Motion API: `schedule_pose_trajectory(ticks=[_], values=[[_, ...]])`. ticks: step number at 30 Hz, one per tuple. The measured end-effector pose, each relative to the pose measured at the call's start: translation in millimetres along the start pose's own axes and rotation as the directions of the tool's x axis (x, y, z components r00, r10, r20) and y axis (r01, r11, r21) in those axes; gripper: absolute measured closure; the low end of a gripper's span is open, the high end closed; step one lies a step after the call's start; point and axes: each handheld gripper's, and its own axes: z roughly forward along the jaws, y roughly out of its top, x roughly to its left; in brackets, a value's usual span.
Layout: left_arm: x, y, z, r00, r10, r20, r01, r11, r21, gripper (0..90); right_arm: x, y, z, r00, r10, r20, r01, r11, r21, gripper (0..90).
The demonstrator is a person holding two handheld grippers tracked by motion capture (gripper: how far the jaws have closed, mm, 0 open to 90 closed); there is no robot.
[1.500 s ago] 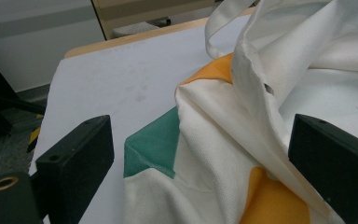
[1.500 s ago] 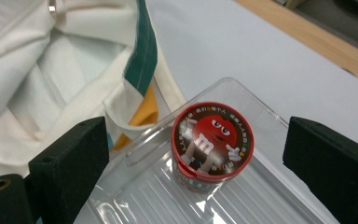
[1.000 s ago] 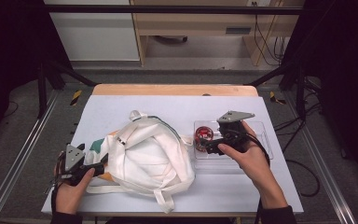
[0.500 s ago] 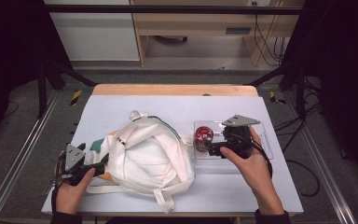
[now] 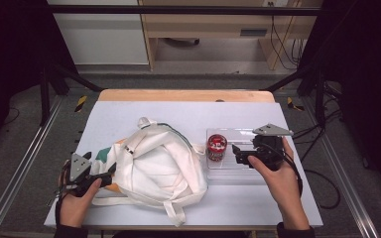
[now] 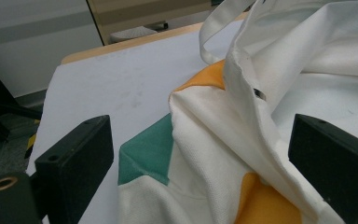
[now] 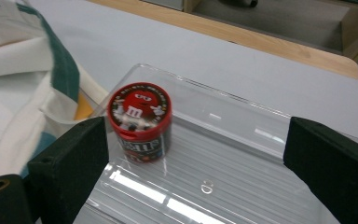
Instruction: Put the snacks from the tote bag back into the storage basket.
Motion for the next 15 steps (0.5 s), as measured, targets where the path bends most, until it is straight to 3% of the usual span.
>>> schedule_pose_trajectory(ticks=[15], values=[[0.7,-0.4,0.1,1.0,0.0,-0.002,0.0,1.0,0.003,6.6,-44.6,-16.8,-7.0,0.9948,0.074,0.069,-0.076,0.997,0.015,7.6]])
